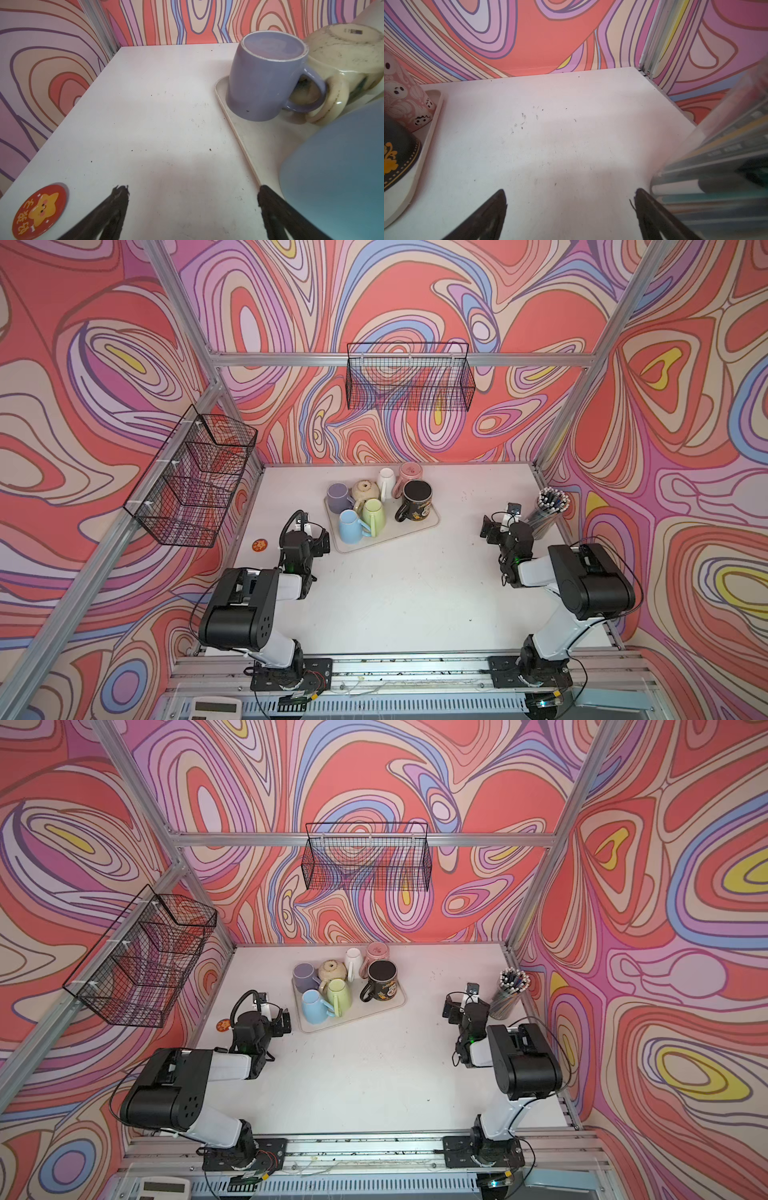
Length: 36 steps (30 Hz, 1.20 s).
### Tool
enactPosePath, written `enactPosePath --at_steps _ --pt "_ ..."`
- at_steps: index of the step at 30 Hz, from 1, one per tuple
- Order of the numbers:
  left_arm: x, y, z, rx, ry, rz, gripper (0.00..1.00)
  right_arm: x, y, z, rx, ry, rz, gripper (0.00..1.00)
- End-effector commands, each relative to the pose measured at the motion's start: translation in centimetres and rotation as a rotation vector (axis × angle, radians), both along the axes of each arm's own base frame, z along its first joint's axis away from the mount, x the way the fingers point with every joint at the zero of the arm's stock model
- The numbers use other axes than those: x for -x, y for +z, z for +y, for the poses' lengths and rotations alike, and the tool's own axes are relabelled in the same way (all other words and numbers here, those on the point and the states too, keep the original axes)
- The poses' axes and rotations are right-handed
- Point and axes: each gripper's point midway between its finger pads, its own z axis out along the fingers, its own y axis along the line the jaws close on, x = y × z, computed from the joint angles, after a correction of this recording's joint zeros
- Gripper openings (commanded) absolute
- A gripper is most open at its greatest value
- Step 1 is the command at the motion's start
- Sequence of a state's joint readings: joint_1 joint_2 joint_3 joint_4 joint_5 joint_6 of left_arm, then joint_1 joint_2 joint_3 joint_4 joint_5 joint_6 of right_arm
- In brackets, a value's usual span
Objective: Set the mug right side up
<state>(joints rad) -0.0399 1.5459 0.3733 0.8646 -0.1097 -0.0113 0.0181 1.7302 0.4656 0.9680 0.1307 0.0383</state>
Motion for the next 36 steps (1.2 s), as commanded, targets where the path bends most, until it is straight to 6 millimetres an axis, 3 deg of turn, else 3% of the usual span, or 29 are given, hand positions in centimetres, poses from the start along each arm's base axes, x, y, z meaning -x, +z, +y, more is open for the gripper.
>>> enactPosePath --at_steps 1,36 --pt "-0.33 0.8 -0.15 -0.003 -0.016 -0.031 1.0 -0.02 0.33 -0.16 0.004 0.0 -0.005 0.98" --pt "-0.43 0.75 -0.21 0.003 -0.022 -0.026 1.0 -0.06 0.18 -0.07 0.001 0.003 0.002 0.98"
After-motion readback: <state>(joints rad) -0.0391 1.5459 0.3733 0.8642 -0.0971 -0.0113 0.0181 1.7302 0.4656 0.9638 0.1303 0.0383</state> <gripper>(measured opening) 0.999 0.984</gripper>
